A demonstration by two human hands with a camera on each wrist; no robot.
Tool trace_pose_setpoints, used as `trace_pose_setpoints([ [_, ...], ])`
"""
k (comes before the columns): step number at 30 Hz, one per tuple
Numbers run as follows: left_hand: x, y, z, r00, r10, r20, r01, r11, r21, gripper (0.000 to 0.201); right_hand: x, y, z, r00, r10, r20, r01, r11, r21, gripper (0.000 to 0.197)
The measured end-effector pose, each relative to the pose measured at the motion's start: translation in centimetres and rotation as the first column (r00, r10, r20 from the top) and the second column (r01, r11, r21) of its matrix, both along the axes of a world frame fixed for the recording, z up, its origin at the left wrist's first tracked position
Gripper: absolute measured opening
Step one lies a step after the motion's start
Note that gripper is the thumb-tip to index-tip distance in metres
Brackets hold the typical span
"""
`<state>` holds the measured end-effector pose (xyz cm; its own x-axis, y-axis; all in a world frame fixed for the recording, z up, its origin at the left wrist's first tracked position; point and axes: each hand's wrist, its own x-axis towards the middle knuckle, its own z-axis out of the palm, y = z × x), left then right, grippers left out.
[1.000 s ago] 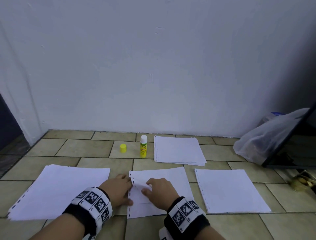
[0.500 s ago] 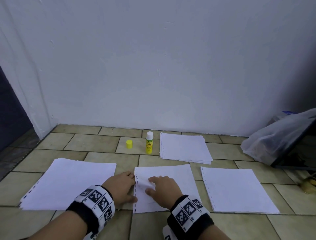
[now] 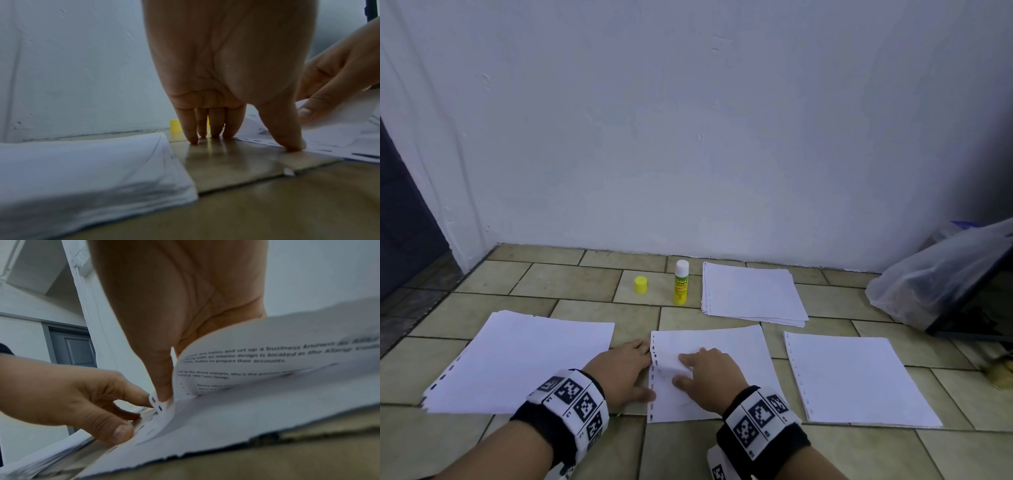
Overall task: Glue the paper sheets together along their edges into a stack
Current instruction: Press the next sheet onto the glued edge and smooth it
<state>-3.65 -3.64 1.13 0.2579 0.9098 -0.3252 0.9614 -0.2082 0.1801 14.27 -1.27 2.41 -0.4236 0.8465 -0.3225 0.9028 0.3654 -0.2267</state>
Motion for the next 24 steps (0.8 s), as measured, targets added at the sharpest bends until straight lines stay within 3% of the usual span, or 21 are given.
trace_pose_setpoints([
  [6,0.1,-0.3,-0.2,1.000,0.019,-0.020,-0.018,1.000,0.022,0.075,-0.4,0.1,-0.2,1.000,-0.001,0.017,0.001,1.000,-0.009,0.048],
  [16,0.5,0.0,0.3,0.992,0.127,0.024,-0.128,0.991,0.046,0.061,-0.3,0.0,0.6,0.998,0.022,0.052,-0.021,1.000,-0.022,0.054],
  [24,0.4,0.0,0.3,0.991,0.137,-0.001,-0.137,0.990,0.040,0.063,-0.4,0.2,0.8,0.994,0.054,0.093,-0.050,0.998,-0.043,0.076],
])
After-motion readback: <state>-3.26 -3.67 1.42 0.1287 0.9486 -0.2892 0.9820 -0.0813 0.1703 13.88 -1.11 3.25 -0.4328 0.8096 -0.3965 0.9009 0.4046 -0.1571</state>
